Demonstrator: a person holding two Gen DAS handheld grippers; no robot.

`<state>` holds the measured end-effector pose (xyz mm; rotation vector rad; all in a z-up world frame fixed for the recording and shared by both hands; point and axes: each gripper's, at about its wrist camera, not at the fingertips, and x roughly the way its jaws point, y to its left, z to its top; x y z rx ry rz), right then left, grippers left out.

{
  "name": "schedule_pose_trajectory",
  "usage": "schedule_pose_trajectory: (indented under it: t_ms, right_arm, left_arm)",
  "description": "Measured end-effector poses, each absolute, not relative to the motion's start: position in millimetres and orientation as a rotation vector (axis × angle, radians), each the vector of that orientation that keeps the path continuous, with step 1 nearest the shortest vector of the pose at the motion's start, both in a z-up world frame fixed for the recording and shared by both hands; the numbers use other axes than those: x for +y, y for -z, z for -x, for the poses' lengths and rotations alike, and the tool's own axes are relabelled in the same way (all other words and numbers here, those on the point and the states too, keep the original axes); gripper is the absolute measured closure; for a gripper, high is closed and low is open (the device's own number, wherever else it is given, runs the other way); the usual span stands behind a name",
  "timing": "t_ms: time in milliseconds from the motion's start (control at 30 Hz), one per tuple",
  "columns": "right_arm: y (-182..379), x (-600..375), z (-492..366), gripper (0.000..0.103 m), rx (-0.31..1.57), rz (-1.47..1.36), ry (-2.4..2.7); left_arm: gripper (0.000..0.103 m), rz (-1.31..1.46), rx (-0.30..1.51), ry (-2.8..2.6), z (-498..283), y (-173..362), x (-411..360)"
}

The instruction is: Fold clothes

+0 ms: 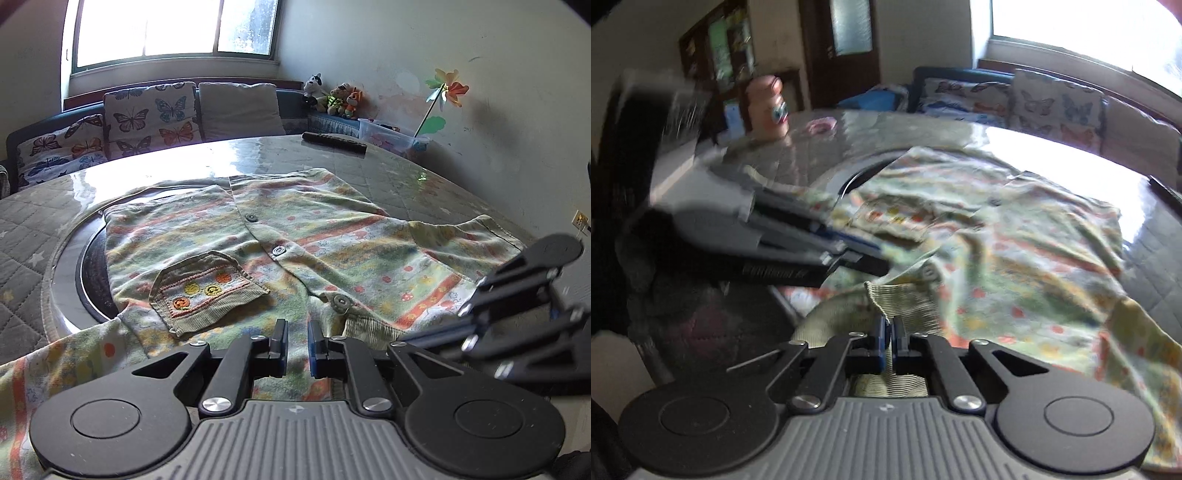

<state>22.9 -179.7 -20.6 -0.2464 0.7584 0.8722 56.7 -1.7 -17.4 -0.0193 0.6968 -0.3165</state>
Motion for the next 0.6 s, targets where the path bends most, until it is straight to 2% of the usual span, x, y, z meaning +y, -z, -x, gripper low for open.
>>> schedule_pose_trajectory:
  t_ms: [233, 600]
  right_arm:
    - [-13.4, -218.6, -40.4, 0.102, 0.748, 0.015, -0.854]
    - [-12.2, -212.5, -41.0, 0.102, 0.745, 0.017, -0.869]
  left_arm:
    - [0.091, 0.014, 0.702, 0.34, -56.0, 20.1, -8.7]
    - [0.09, -0.023, 0.69, 0.356, -51.6, 22.2, -19.6]
